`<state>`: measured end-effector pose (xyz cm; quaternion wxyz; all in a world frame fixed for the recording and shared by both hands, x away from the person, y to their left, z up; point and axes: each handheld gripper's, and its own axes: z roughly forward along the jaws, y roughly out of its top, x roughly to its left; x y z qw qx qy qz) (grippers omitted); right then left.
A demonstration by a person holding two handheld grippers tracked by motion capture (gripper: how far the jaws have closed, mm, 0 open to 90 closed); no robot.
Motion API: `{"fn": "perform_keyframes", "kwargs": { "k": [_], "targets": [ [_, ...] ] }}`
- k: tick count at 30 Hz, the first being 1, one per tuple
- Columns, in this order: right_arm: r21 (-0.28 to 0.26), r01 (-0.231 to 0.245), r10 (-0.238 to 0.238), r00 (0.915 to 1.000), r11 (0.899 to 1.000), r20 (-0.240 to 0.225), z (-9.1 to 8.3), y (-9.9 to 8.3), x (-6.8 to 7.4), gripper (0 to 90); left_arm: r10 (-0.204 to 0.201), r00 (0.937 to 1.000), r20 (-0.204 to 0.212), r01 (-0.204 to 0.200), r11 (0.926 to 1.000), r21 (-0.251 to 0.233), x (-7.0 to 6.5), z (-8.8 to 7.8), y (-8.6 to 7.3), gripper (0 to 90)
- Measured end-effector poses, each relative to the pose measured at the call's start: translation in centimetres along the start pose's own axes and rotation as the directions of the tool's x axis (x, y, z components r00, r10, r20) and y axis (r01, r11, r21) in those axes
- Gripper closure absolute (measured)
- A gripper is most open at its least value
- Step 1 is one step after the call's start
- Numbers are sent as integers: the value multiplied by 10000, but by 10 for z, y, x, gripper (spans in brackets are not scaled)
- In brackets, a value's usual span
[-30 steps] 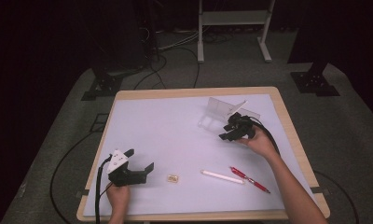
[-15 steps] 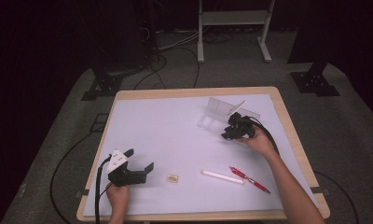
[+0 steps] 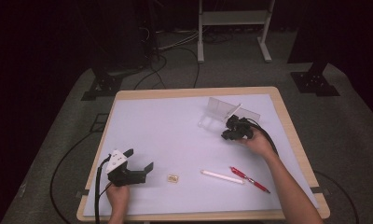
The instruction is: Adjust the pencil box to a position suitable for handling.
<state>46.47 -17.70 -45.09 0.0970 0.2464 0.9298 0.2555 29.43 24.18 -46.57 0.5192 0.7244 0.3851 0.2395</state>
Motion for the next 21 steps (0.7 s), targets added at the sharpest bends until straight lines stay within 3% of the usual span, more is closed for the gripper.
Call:
{"fn": "perform_keyframes", "kwargs": {
  "k": [21],
  "targets": [
    [101, 1220, -1224, 9916, 9925, 420, 0, 2, 10, 857, -74, 10000, 34, 74, 9999, -73, 1, -1, 0, 0]
  ]
}}
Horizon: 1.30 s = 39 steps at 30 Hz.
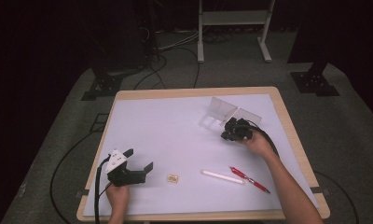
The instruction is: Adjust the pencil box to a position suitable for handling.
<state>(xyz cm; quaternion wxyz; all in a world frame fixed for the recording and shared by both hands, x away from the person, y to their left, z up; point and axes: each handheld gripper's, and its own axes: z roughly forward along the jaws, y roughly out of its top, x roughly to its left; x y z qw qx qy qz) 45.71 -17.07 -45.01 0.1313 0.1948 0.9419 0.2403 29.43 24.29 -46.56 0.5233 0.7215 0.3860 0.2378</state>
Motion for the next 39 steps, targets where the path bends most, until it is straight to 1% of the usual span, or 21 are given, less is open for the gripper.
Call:
{"fn": "perform_keyframes", "kwargs": {
  "k": [3, 9, 12, 15, 19, 25, 29, 30, 35, 39],
  "targets": [
    [69, 254, -254, 9996, 9997, 102, -1, 1, 2, 857, -16, 10000, 1, 16, 10000, -19, 0, 0, 0, 0],
    [-57, 437, -436, 9986, 9990, 285, -7, 0, 3, 862, -24, 10000, 0, 23, 10000, -14, 0, 0, 0, 0],
    [-303, 387, -379, 9989, 9988, 265, -15, 0, 3, 861, -24, 10000, -4, 24, 10000, -10, 0, 0, 0, 0],
    [-379, 560, -550, 9981, 9977, 291, -22, 0, 5, 861, -13, 10000, -16, 13, 10000, -2, 0, 0, 0, 0],
    [-517, 800, -795, 9968, 9955, 111, -31, 1, 11, 861, -12, 10000, -25, 12, 10000, 6, 0, 0, 0, 0],
    [-618, 1404, -1407, 9901, 9882, 4, -41, 4, 23, 860, -13, 10000, -44, 13, 10000, 32, 0, 0, 0, 0],
    [-679, 1813, -1826, 9831, 9811, -137, -45, 8, 33, 860, -27, 10000, -50, 27, 10000, 11, 0, 0, 0, 0],
    [-671, 1833, -1848, 9826, 9808, -166, -46, 9, 35, 860, -31, 10000, -51, 31, 10000, 8, 0, 0, 0, 0],
    [-782, 2245, -2276, 9732, 9713, -336, -45, 16, 46, 859, -44, 10000, -55, 44, 10000, 1, 0, 0, 0, 0],
    [-718, 2541, -2585, 9641, 9645, -609, -40, 23, 55, 858, -96, 9999, -46, 96, 10000, -27, 0, 0, 0, 0]
  ]
}}
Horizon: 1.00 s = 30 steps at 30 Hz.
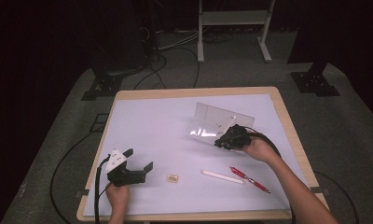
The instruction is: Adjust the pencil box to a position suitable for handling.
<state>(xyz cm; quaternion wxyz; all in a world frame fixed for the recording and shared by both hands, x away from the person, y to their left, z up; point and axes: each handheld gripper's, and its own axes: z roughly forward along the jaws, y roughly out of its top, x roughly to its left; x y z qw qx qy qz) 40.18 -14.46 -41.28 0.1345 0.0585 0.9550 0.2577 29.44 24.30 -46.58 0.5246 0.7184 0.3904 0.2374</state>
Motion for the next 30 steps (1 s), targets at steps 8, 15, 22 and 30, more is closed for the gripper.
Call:
{"fn": "perform_keyframes", "kwargs": {
  "k": [8, 15, 22, 30],
  "targets": [
    [-176, 474, -483, 9973, 9987, -558, 11, 17, 11, 858, -22, 10000, 31, 22, 10000, -35, 1, -1, 0, 0],
    [-235, 752, -773, 9915, 9969, -1046, 27, 27, 21, 857, -79, 10000, 37, 79, 10000, -60, 1, -1, 0, 0],
    [-229, 1047, -1069, 9849, 9942, -1361, 35, 33, 27, 856, -84, 10000, 43, 84, 9999, -71, 1, -1, 0, 0],
    [-112, 1104, -1108, 9807, 9938, -1609, 41, 33, 30, 853, -109, 9999, 57, 110, 9999, -102, 2, -2, 0, 0]
  ]
}}
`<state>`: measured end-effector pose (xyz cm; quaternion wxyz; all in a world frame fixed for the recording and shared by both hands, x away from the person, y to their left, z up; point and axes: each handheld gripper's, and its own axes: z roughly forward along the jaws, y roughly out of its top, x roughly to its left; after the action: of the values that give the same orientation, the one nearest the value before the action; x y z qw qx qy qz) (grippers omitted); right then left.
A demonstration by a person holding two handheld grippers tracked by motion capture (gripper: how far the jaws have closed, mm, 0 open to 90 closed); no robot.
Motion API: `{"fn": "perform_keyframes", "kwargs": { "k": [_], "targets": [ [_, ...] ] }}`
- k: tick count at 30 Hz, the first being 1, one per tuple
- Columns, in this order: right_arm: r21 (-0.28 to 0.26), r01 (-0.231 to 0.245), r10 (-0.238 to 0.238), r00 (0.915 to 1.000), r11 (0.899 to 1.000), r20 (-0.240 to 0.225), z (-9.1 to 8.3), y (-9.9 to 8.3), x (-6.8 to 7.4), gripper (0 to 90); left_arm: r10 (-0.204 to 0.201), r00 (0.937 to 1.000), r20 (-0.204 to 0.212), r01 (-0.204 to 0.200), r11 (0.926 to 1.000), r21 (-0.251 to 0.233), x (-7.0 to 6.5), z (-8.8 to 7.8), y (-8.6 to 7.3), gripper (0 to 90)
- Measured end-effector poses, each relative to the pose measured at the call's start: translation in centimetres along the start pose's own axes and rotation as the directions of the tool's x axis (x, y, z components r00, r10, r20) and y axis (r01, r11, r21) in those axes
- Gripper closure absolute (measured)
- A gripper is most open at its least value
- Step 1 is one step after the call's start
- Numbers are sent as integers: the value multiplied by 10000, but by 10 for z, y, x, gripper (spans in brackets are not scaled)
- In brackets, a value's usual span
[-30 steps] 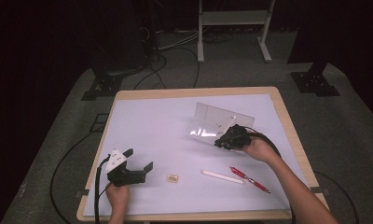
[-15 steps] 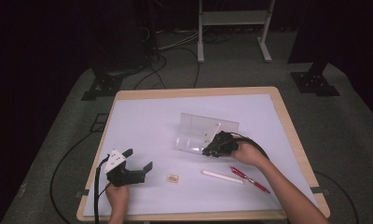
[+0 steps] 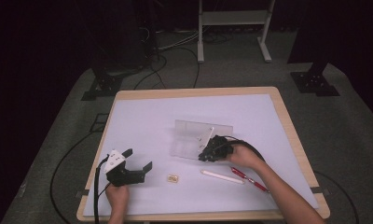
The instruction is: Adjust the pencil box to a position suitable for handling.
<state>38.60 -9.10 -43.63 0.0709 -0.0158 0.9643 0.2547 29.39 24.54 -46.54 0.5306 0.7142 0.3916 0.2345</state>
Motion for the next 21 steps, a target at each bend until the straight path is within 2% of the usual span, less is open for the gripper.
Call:
{"fn": "perform_keyframes", "kwargs": {
  "k": [10, 17, 21],
  "targets": [
    [-9, 31, -31, 9999, 10000, -167, 8, -5, 4, 853, 8, 10000, -16, -8, 10000, 18, 0, 0, 0, 0],
    [42, -106, 106, 9999, 9999, -124, 7, -5, 5, 836, 13, 10000, -36, -13, 10000, 16, -1, 0, 0, 0],
    [-177, -181, 180, 9998, 9997, -73, 3, -5, 5, 799, 2, 10000, -17, -2, 10000, 7, 0, 0, 0, 0]
  ]
}}
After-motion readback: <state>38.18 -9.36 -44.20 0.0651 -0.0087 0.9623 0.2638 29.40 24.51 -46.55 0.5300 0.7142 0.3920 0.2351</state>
